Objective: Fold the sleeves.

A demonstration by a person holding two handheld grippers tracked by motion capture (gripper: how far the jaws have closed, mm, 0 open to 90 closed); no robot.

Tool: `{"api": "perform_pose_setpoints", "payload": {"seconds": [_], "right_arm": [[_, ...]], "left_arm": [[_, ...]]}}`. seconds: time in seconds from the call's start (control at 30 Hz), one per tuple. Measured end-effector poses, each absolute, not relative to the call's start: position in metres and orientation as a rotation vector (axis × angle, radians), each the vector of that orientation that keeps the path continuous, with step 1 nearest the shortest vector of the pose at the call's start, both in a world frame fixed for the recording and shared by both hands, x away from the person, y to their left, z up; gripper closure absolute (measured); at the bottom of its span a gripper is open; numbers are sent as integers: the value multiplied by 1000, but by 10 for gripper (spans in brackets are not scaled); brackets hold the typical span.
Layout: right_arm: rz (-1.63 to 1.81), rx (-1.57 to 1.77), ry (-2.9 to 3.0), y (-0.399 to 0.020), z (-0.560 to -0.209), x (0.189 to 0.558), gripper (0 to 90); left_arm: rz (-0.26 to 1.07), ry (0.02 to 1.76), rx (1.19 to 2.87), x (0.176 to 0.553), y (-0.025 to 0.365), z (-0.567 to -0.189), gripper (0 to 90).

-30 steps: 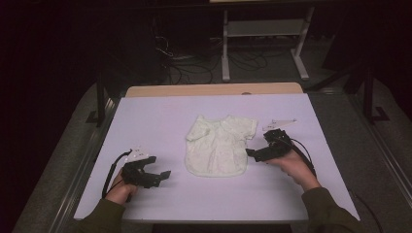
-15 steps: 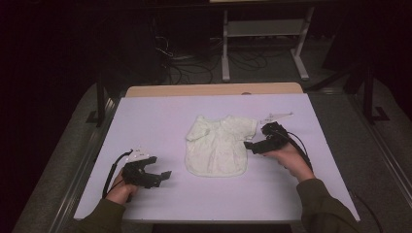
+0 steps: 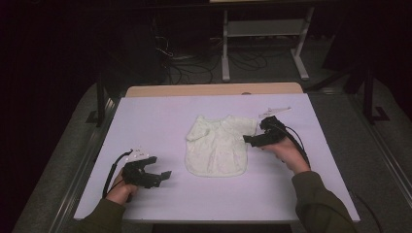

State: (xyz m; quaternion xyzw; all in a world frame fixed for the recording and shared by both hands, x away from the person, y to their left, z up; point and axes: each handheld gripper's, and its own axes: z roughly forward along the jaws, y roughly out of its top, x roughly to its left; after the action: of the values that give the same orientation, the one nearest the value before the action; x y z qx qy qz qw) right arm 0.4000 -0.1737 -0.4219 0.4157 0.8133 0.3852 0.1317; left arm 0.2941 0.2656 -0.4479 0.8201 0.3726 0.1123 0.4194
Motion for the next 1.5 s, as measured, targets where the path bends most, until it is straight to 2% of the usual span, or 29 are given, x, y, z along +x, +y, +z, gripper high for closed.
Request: {"api": "perform_pose_setpoints", "payload": {"seconds": [0.33, 0.87, 1.5], "right_arm": [[1086, 1223, 2344, -174, -427, 415, 153], [1052, 1281, 2312, -180, -437, 438, 264], [1043, 1333, 2261, -186, -444, 461, 463]], "left_arm": [[281, 929, 2060, 294, 265, -448, 138], [274, 931, 2060, 294, 265, -449, 138], [269, 928, 2060, 295, 264, -449, 138]]}}
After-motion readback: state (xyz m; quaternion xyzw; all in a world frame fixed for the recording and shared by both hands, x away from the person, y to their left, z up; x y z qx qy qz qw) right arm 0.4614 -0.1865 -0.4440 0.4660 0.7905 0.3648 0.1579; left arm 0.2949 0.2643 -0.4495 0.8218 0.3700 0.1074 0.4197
